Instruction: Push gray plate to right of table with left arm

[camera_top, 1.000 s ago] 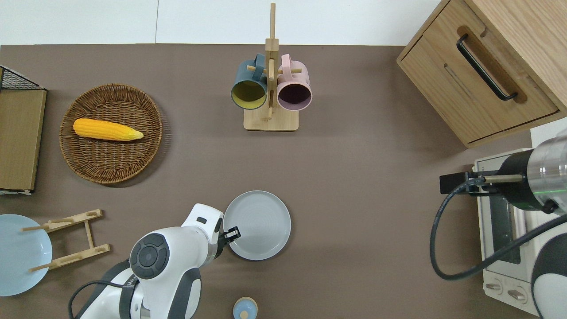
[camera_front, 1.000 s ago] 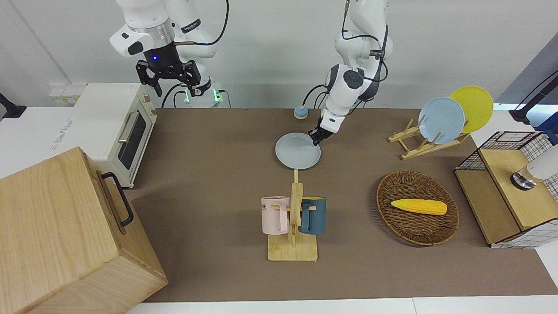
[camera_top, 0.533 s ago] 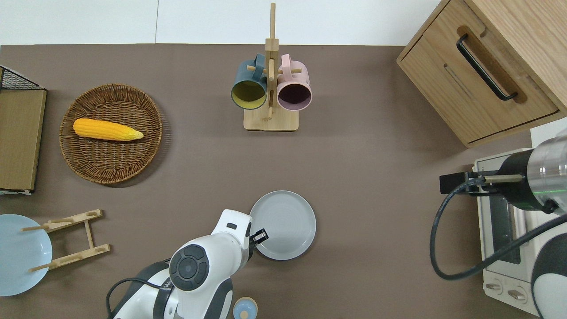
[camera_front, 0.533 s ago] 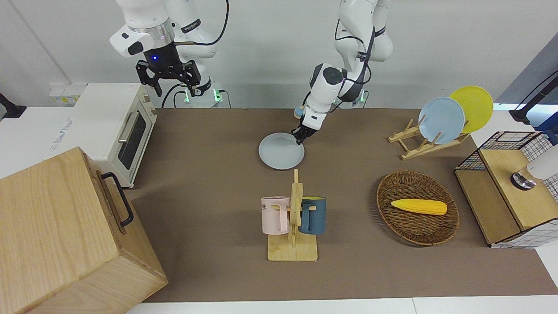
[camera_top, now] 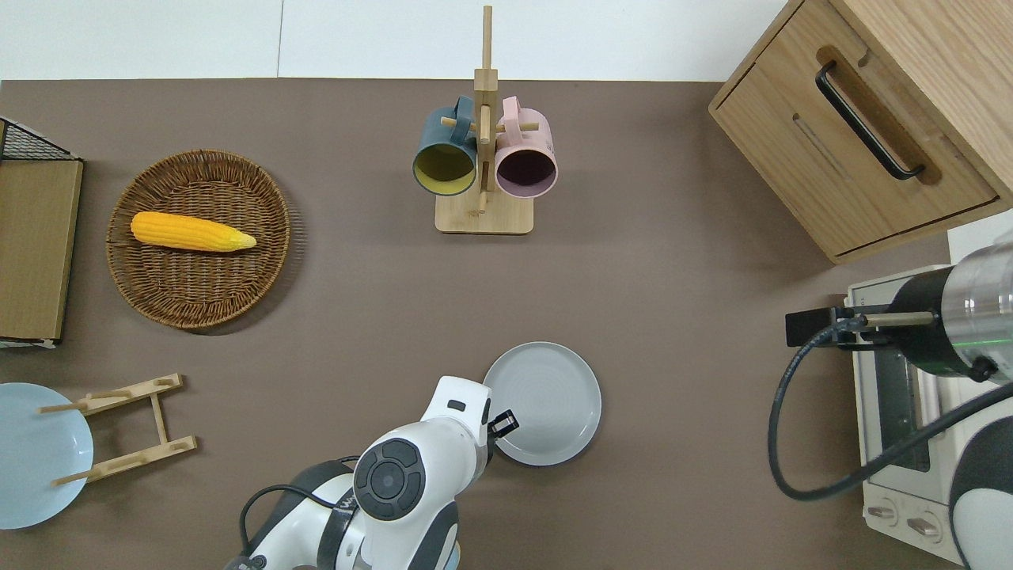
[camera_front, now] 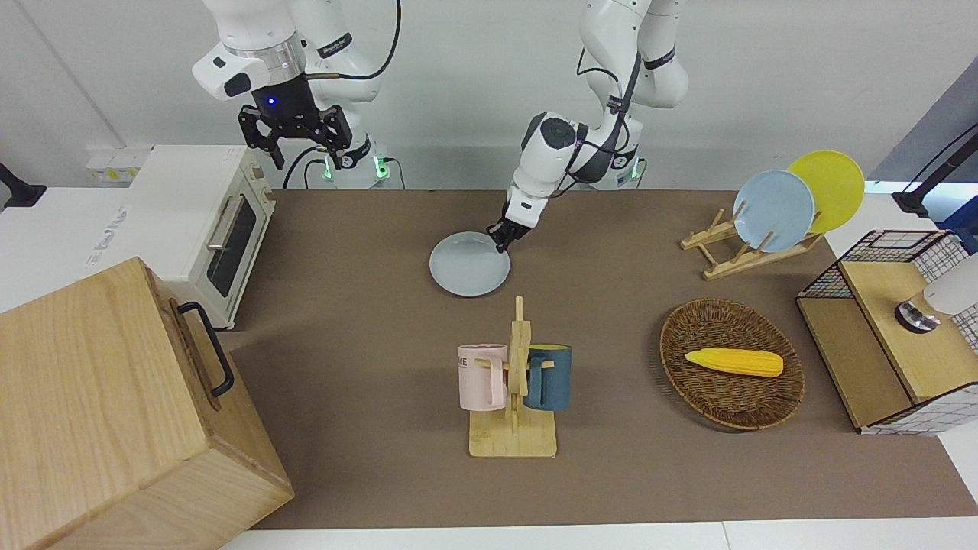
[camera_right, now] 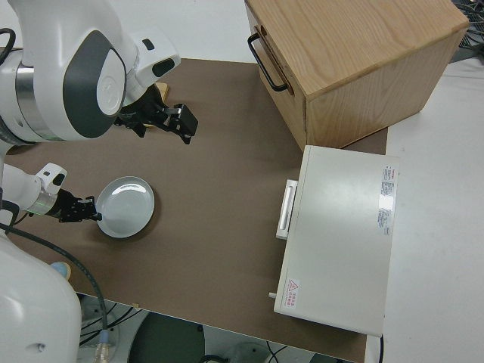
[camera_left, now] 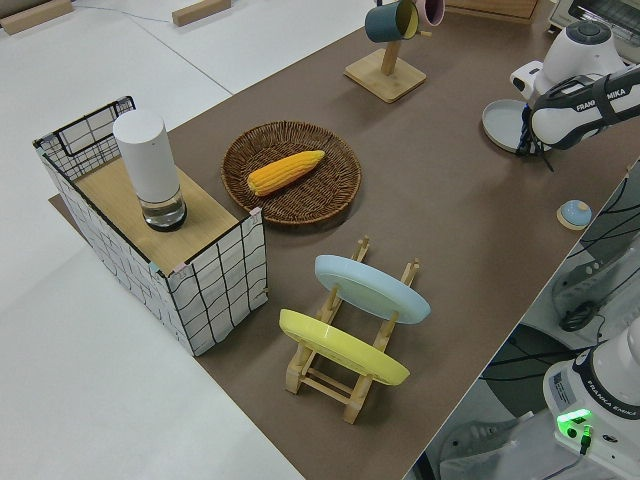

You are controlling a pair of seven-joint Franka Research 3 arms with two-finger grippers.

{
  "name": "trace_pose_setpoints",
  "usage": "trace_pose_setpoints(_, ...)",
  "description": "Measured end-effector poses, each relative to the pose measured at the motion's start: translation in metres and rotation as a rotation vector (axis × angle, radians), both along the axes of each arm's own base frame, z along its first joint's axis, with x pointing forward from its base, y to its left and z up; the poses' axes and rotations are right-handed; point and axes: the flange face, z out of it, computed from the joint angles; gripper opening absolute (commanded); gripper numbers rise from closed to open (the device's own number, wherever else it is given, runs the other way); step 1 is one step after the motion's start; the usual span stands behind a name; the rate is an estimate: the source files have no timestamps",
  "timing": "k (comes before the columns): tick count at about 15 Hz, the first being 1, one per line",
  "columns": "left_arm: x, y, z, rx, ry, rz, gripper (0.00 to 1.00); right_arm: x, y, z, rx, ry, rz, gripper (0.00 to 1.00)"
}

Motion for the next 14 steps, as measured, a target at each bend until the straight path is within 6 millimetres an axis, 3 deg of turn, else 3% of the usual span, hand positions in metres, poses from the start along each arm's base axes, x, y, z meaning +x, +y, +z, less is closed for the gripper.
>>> trace_pose_setpoints(11, -0.005, -0.054, -0.002, -0.055, -0.001, 0.063, 0.0, 0.0, 0.0, 0.0, 0.0, 0.0, 0.0, 0.996)
trace_pose_setpoints(12, -0.004, -0.058, -0.003, -0.059, 0.004, 0.073, 0.01, 0.0, 0.0, 0.0, 0.0, 0.0, 0.0, 0.996)
trace_pose_setpoints(14, -0.002, -0.062, -0.003, -0.064, 0.009, 0.085, 0.12, 0.0, 0.0, 0.0, 0.0, 0.0, 0.0, 0.996)
